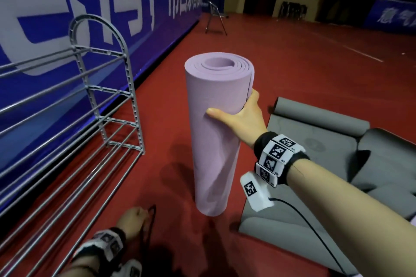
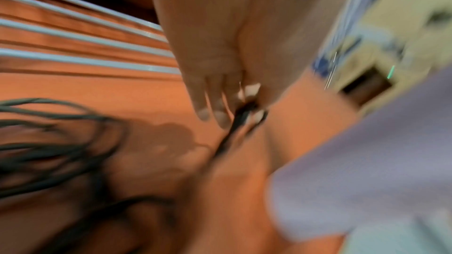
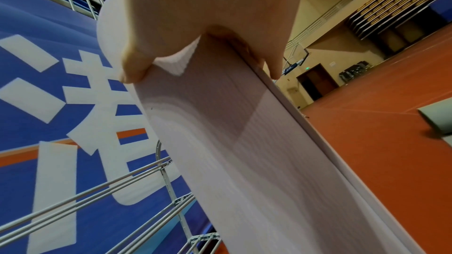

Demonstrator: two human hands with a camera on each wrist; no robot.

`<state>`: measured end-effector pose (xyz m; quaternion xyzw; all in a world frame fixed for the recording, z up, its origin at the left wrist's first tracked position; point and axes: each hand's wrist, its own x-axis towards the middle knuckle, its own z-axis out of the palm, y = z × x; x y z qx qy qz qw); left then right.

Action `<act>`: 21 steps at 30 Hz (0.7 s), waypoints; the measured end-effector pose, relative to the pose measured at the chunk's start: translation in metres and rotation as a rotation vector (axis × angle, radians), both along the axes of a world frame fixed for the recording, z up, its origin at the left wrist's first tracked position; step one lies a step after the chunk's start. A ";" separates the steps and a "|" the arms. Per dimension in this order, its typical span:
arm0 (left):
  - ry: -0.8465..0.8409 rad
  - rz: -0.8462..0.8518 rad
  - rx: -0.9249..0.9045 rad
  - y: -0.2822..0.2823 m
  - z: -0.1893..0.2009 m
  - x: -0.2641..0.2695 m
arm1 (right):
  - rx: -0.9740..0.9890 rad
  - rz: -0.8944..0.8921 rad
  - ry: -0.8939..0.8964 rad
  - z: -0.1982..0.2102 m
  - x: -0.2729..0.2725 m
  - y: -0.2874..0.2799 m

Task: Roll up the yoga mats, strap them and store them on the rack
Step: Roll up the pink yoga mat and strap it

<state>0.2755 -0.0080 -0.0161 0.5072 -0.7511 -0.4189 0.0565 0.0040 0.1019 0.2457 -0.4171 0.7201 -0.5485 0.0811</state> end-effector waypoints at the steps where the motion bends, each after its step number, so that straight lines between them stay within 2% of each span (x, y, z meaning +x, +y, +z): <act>1: 0.076 0.052 -0.001 -0.002 0.021 -0.005 | 0.009 -0.005 -0.002 0.002 0.001 0.003; 4: 0.324 0.156 -0.014 -0.006 0.091 -0.020 | 0.027 -0.037 -0.013 0.005 0.005 0.016; 7: 0.648 0.249 0.127 0.003 0.157 -0.030 | 0.046 -0.057 -0.021 0.006 0.011 0.035; 11: 0.994 0.213 0.283 0.028 0.247 -0.039 | 0.042 -0.077 -0.012 0.001 0.019 0.058; 14: 1.142 0.139 0.292 0.050 0.310 -0.045 | 0.037 -0.054 -0.001 -0.001 0.026 0.066; 15: 1.156 0.108 0.251 0.058 0.328 -0.048 | 0.037 -0.045 0.003 -0.001 0.028 0.067; 17: 1.080 0.023 0.076 0.074 0.356 -0.057 | 0.043 -0.023 0.013 0.000 0.033 0.067; 19: 0.904 -0.087 -0.105 0.088 0.371 -0.068 | 0.049 -0.012 0.012 0.000 0.036 0.066; 21: 0.654 -0.263 -0.351 0.093 0.369 -0.080 | 0.042 0.000 -0.001 0.000 0.039 0.065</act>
